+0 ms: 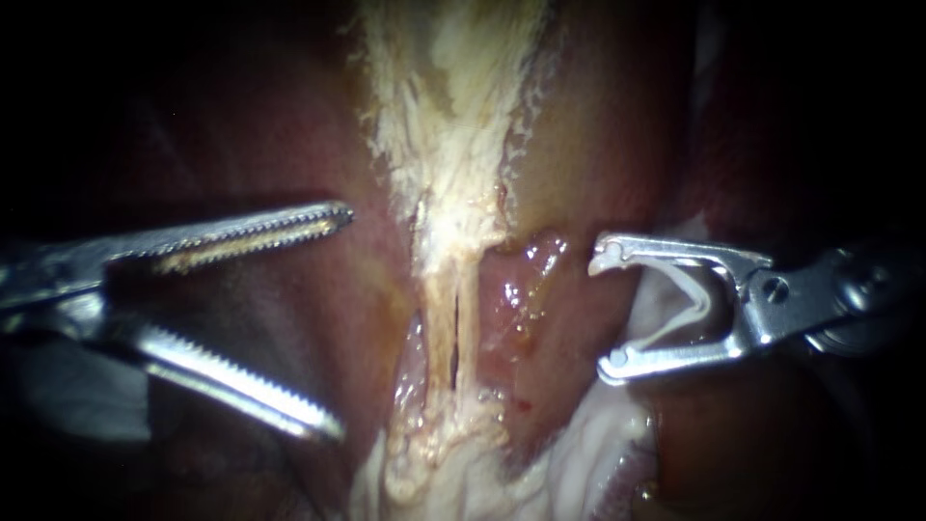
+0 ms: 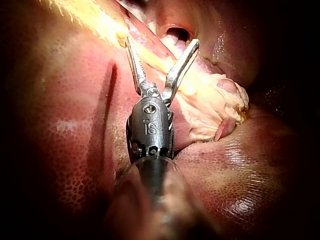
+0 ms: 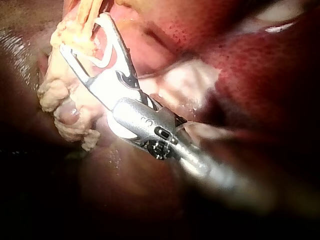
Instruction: Grabbing gallbladder
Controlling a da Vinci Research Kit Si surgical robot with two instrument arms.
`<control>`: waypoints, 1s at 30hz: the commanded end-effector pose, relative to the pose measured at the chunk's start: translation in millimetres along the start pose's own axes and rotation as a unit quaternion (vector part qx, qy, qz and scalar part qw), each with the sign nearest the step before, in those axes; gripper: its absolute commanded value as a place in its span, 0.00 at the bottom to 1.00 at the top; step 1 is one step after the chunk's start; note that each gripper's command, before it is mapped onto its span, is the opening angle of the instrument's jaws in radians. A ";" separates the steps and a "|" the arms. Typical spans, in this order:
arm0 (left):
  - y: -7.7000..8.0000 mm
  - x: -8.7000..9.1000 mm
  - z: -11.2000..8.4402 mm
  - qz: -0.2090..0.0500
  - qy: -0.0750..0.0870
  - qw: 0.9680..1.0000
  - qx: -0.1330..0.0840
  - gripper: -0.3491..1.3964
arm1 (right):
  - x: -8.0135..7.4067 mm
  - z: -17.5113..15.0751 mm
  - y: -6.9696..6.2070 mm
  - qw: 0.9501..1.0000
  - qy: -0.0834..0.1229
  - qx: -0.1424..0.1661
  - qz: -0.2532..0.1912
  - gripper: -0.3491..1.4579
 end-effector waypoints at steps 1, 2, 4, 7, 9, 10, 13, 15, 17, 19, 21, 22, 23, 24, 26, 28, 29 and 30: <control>0.0 0.0 0.0 0.000 0.000 1.000 0.000 0.85 | 0.1 0.0 0.0 1.000 0.000 0.000 0.000 0.53; 0.0 0.0 0.0 0.000 0.000 1.000 0.000 0.85 | 0.1 0.0 0.0 1.000 0.000 0.000 0.000 0.53; 0.0 0.0 0.0 0.000 0.000 1.000 0.000 0.85 | 0.1 0.0 0.0 1.000 0.000 0.000 0.000 0.53; 0.0 0.0 0.0 0.000 0.000 1.000 0.000 0.85 | 0.1 0.0 0.0 1.000 0.000 0.000 0.000 0.53; 0.0 -0.1 0.2 -0.006 0.000 1.000 0.000 0.85 | 0.1 0.0 0.0 1.000 0.000 0.000 0.000 0.53; 0.1 -0.1 0.3 -0.021 0.000 1.000 0.000 0.85 | 0.1 0.0 0.0 1.000 0.000 0.000 0.000 0.53; 0.1 -0.2 0.8 -0.057 0.004 0.998 -0.012 0.83 | 0.0 0.0 0.1 1.000 -0.001 0.000 0.002 0.53; 0.2 -0.3 1.1 -0.084 0.011 0.996 -0.032 0.79 | 0.0 0.0 0.1 1.000 -0.001 0.000 0.002 0.53; 0.3 -0.4 1.5 -0.111 0.022 0.992 -0.047 0.75 | 0.0 0.0 0.1 1.000 -0.001 0.000 0.002 0.53; 0.6 -0.4 2.0 -0.131 0.036 0.989 -0.062 0.72 | 0.0 0.0 0.1 1.000 -0.001 0.000 0.002 0.53; 1.1 -0.3 2.8 -0.133 0.042 0.987 -0.073 0.72 | 0.0 0.0 0.1 1.000 -0.001 0.000 0.002 0.53; 1.3 -0.3 3.2 -0.134 0.042 0.987 -0.077 0.72 | 0.0 0.0 0.1 1.000 -0.001 0.000 0.002 0.53; 1.6 -0.3 3.6 -0.138 0.041 0.986 -0.079 0.72 | 0.0 0.0 0.1 1.000 -0.001 0.000 0.002 0.53; 1.8 -0.2 4.0 -0.142 0.044 0.986 -0.082 0.72 | 0.0 0.0 0.1 1.000 -0.001 0.000 0.002 0.53; 2.4 -0.1 4.8 -0.149 0.052 0.983 -0.089 0.71 | 0.0 0.0 0.1 1.000 -0.001 0.000 0.002 0.53; 2.9 0.1 5.5 -0.156 0.060 0.981 -0.093 0.70 | 0.0 0.0 0.1 1.000 -0.001 0.000 0.002 0.53; 3.1 0.1 5.8 -0.159 0.060 0.981 -0.097 0.70 | 0.0 0.0 0.1 1.000 -0.001 0.000 0.002 0.53; 3.3 0.2 6.1 -0.163 0.059 0.980 -0.099 0.69 | 0.0 0.0 0.1 1.000 -0.001 0.000 0.002 0.53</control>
